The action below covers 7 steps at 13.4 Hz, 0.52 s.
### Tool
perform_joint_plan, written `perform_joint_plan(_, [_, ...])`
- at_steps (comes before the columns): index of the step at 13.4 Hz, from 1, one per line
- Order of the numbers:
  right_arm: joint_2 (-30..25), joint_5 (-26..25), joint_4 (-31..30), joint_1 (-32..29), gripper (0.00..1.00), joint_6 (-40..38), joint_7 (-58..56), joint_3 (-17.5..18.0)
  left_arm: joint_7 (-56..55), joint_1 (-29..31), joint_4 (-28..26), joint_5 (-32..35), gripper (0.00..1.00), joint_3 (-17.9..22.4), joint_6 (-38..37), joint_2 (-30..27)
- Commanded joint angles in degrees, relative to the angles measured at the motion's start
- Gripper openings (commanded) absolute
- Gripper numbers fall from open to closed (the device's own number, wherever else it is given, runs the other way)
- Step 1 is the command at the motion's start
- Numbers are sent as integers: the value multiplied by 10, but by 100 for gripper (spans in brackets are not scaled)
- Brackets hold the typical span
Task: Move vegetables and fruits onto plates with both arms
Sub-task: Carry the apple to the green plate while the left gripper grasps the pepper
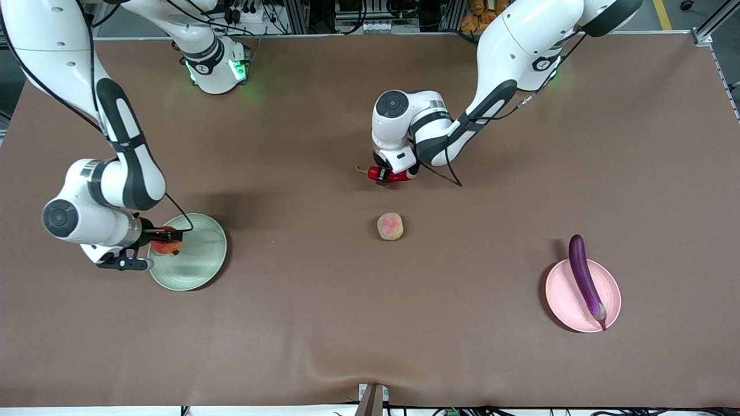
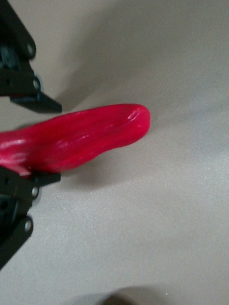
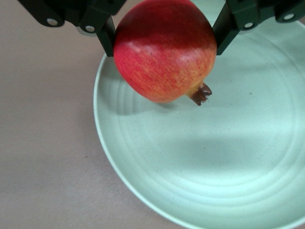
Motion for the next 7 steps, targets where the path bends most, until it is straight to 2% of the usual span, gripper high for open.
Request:
perform_joint_plan(1, [-16, 9, -14, -5, 99, 14, -6, 3, -25, 7, -1, 36, 0, 5, -20, -26])
perform_joint_plan(3, [-18, 9, -9, -3, 100, 9, -6, 3, 36, 43, 3, 30, 0, -7, -77, -62])
perform_joint_plan(4, [-18, 9, -2, -5, 100, 1, -6, 3, 68, 69, 4, 26, 0, -30, -87, -77])
perform_joint_plan(5, [-21, 9, 12, -7, 100, -20, -13, 2, 97, 106, 4, 26, 0, -55, -97, -85])
perform_joint_plan(7, [-23, 6, 54, -29, 100, -74, -40, 2, 174, 205, 4, 26, 0, -135, -129, -91])
